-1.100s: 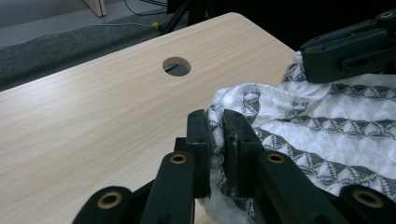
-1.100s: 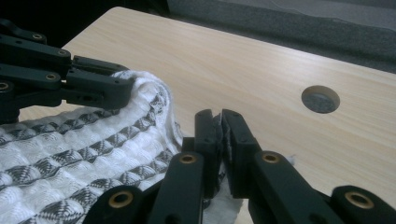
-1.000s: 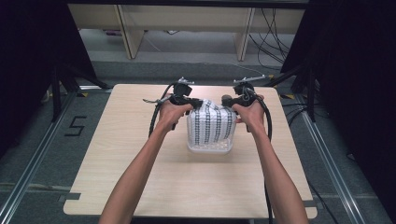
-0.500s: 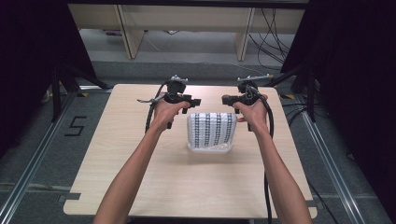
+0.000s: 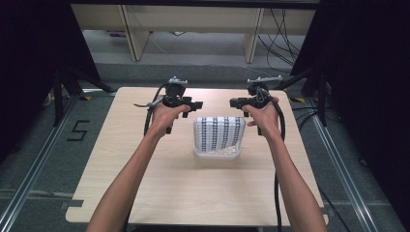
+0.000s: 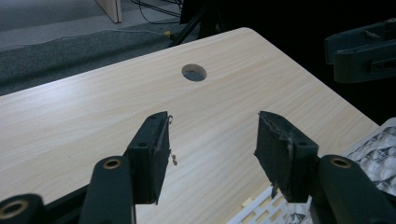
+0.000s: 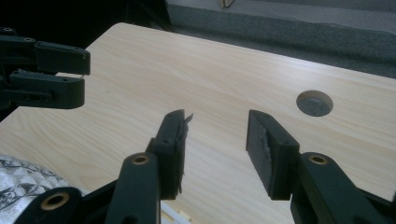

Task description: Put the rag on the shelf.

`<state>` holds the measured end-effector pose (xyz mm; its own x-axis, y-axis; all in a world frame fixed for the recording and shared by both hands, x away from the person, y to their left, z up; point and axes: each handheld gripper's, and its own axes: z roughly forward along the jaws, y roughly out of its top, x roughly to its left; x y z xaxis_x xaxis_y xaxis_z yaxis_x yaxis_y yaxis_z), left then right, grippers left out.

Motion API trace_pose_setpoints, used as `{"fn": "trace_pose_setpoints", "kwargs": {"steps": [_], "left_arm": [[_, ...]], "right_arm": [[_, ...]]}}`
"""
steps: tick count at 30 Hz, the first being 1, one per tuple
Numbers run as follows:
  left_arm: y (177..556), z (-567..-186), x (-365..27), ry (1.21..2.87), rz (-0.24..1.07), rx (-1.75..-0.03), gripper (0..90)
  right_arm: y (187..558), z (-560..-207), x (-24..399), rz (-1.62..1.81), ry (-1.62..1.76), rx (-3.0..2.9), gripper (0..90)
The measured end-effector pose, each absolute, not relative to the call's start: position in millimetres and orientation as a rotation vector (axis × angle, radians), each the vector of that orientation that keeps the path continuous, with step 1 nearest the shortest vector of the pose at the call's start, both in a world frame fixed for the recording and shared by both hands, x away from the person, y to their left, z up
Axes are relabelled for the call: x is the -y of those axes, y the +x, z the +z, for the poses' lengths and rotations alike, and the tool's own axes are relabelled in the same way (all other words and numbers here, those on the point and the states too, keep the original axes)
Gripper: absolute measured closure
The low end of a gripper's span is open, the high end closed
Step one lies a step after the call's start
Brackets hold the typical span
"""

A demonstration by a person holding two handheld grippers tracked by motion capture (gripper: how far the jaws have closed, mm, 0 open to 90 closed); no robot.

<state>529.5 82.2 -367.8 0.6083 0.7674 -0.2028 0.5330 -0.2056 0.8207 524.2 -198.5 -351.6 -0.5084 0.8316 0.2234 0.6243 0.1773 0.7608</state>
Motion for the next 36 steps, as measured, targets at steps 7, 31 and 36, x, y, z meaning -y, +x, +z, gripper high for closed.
{"fn": "trace_pose_setpoints", "kwargs": {"steps": [7, 31, 36], "left_arm": [[527.7, -366.6, -86.5, 1.879, 0.291, -1.055, 36.5], [512.0, -357.1, -106.8, 1.892, 0.276, -1.075, 18.6], [504.3, -354.8, -113.1, 1.881, 0.282, -1.072, 18.6]], "right_arm": [[520.8, -348.3, 198.8, 1.240, 1.414, -2.196, 47.4], [504.3, -332.1, 211.2, 1.299, 1.399, -2.166, 31.7], [497.9, -326.0, 212.2, 1.311, 1.376, -2.169, 28.8]]}}
